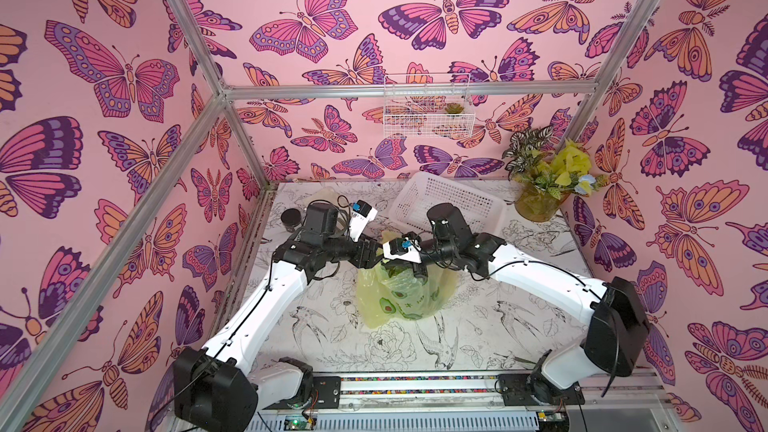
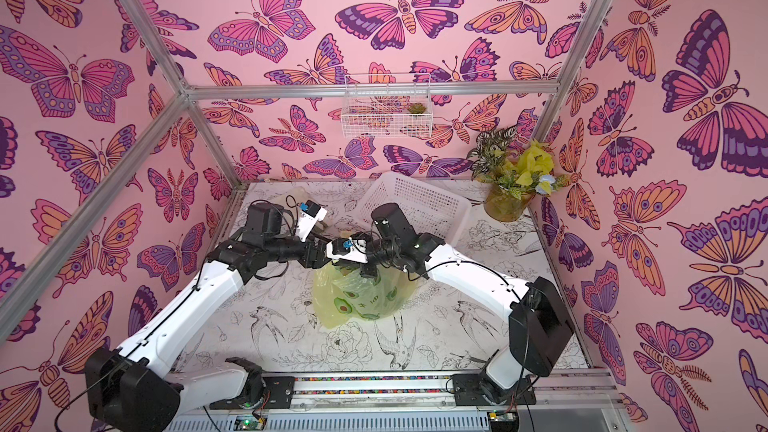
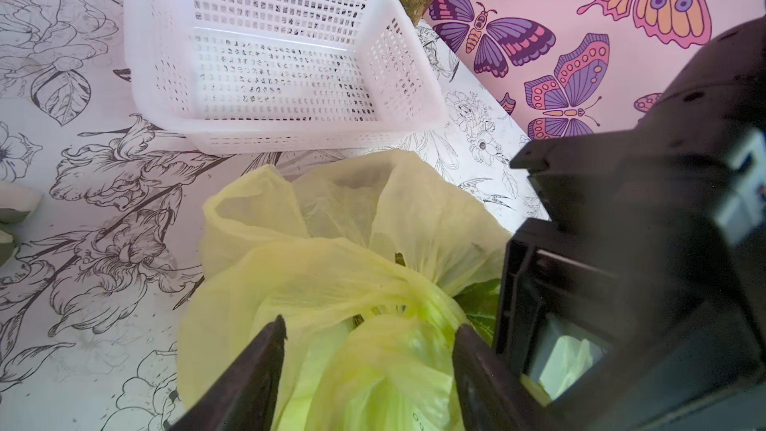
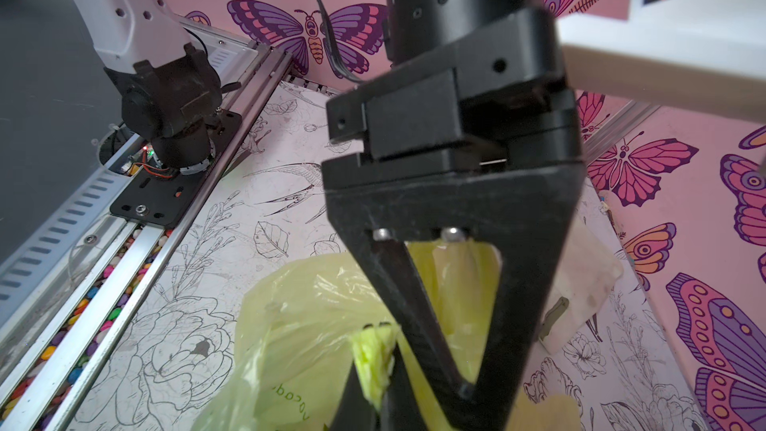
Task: Place the pineapple into a plastic bag & tie a knot
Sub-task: Cross the plastic bag at the center of the board.
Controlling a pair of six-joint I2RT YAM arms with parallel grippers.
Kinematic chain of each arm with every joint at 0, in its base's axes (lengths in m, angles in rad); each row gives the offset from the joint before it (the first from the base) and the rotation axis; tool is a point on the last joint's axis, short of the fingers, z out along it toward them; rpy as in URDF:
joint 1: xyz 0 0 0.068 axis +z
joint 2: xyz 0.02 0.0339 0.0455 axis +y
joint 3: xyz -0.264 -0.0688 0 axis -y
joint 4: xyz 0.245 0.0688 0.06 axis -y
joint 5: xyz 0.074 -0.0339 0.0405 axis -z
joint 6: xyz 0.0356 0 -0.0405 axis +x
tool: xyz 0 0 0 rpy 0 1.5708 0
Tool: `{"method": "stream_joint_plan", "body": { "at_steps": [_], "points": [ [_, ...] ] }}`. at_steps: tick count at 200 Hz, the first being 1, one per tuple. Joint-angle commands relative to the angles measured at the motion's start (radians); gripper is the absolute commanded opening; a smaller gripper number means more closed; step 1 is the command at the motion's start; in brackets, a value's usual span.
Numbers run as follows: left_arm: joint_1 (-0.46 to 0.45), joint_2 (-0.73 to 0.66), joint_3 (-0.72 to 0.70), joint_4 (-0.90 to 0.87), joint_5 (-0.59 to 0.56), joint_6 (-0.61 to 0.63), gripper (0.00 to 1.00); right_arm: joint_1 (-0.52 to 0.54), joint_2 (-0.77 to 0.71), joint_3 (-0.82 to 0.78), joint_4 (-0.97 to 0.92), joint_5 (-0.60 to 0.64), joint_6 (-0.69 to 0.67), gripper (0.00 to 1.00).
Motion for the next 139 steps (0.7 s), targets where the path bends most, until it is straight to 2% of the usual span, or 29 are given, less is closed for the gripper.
{"method": "stream_joint_plan", "body": {
  "at_steps": [1,61,79,103,139],
  "points": [
    [0.011,-0.011,0.026,-0.101,-0.004,0.023,0.68,0.008,0.02,-0.021,-0.071,0.023,-0.028,0.0],
    [0.018,-0.018,0.025,-0.175,-0.018,0.002,0.7,0.017,0.02,-0.022,-0.076,0.032,-0.044,0.0],
    [0.018,-0.012,0.024,-0.178,-0.014,0.003,0.68,0.022,0.021,-0.022,-0.076,0.035,-0.048,0.0],
    [0.018,0.001,0.027,-0.178,0.003,0.008,0.56,0.025,0.025,-0.019,-0.078,0.038,-0.053,0.0],
    [0.018,0.028,0.039,-0.176,0.058,0.007,0.27,0.03,0.026,-0.018,-0.078,0.044,-0.064,0.0]
  ]
}}
